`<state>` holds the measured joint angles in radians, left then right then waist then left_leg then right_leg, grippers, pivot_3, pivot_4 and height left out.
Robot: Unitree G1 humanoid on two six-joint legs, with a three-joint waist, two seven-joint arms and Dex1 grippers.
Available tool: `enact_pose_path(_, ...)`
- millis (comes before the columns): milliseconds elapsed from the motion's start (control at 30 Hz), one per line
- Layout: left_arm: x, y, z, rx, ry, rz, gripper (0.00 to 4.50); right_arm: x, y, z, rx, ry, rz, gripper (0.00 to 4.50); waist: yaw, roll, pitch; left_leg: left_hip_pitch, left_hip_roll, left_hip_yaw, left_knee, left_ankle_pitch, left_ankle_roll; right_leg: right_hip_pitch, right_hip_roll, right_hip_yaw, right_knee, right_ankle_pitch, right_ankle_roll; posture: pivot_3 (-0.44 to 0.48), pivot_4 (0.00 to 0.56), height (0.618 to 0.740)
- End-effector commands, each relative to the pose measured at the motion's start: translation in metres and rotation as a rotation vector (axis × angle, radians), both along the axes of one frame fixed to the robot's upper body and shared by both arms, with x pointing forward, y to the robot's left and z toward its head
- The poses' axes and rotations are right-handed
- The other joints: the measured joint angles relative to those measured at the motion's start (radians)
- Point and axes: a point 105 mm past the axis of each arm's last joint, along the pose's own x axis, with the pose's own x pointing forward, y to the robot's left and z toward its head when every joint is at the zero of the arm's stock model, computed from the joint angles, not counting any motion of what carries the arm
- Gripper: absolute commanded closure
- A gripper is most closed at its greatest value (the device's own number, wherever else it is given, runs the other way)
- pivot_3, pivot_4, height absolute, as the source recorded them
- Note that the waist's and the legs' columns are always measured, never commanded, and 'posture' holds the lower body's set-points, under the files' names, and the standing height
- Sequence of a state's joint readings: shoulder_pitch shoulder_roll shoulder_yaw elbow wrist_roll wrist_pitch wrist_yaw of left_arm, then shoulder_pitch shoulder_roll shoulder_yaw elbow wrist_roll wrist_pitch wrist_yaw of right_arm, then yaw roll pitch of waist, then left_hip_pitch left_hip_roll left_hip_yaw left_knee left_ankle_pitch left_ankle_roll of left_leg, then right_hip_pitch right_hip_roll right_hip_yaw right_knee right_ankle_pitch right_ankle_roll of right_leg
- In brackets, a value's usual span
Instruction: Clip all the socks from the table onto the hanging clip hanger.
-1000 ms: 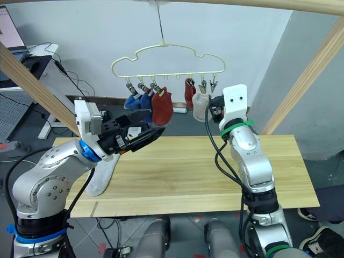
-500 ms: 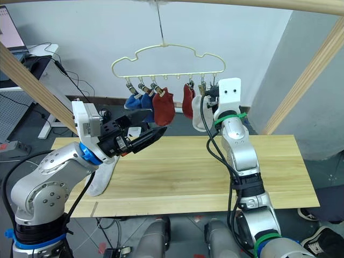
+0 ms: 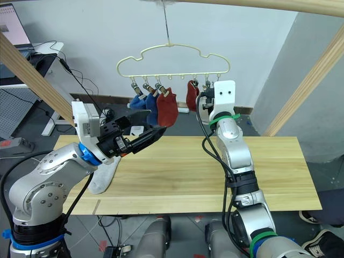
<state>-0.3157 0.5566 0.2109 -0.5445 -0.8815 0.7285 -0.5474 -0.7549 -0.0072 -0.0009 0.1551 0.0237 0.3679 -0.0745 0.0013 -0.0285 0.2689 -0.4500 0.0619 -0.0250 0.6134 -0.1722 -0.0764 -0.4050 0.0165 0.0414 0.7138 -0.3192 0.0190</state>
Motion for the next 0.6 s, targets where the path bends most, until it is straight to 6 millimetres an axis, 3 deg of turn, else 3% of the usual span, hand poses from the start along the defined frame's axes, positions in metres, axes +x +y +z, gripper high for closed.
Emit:
enact_pose_path(33, -0.008, -0.0023, 0.0087, 0.005, -0.046, -0.016, 0.0, -0.0001, -0.0063, 0.0184, 0.027, -0.061, -0.031, 2.61, 0.0, 0.0, 0.0, 0.0, 0.0, 0.0, 0.0, 0.0, 0.0, 0.0, 0.0, 0.0, 0.0, 0.0, 0.0, 0.137, 0.237, 0.74)
enact_pose_path(600, -0.0065, -0.0042, 0.0081, 0.012, -0.045, -0.019, 0.0, 0.0077, -0.0064, 0.0258, 0.029, -0.074, -0.054, 2.61, 0.001, 0.0, 0.0, 0.0, 0.0, 0.0, 0.0, 0.0, 0.0, 0.0, 0.0, 0.0, 0.0, 0.0, 0.0, 0.141, 0.237, 0.74)
